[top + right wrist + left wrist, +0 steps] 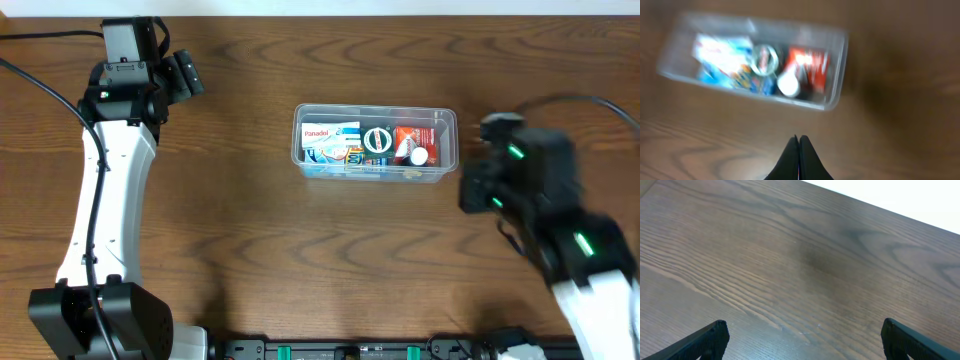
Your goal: Pack container
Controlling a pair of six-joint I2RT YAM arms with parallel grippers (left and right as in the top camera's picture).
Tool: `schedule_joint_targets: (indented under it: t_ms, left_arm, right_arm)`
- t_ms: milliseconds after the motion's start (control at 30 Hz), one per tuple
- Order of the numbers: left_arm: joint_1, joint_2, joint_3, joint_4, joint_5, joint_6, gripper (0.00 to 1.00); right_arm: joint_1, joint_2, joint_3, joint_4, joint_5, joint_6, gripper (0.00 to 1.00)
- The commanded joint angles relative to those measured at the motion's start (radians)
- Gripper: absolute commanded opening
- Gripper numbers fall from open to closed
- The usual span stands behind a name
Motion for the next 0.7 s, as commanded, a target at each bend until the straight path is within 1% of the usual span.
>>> schedule_joint_targets:
  t_ms: [0, 33, 133, 200, 300, 433, 667]
  left_arm:
    - [0.003, -0.014, 0.018, -0.003, -0.002, -0.002, 0.98]
    - [0.003, -0.014, 0.018, -0.003, -0.002, -0.002, 0.98]
    - [0.003, -0.014, 0.018, -0.003, -0.002, -0.002, 0.98]
    - [0.003, -0.014, 0.018, -0.003, -0.002, -0.002, 0.98]
    - [0.003, -0.014, 0.018, -0.003, -0.002, -0.002, 0.98]
    - [0.003, -0.014, 0.018, -0.003, -0.002, -0.002, 0.98]
    - [0.003, -0.014, 0.018, -0.003, -0.002, -0.002, 0.98]
  right_arm:
    - [0.000, -0.206, 0.012, -0.037, -0.008, -0.016, 0.01]
    - [0.000, -0.271, 0.012, -0.052, -0.008, -0.016, 0.02]
    - [0.000, -0.427, 0.012, -0.092, -0.008, -0.016, 0.13]
    - [0.000, -0.522, 0.012, -0.122, -0.008, -0.016, 0.14]
    - [0.000, -0.631, 0.012, -0.184, -0.008, -0.016, 0.13]
    - [0.000, -0.739, 0.012, -0.277, -0.008, -0.016, 0.06]
    - [0.000, -0.880, 0.012, -0.359, -0.007, -0.016, 0.07]
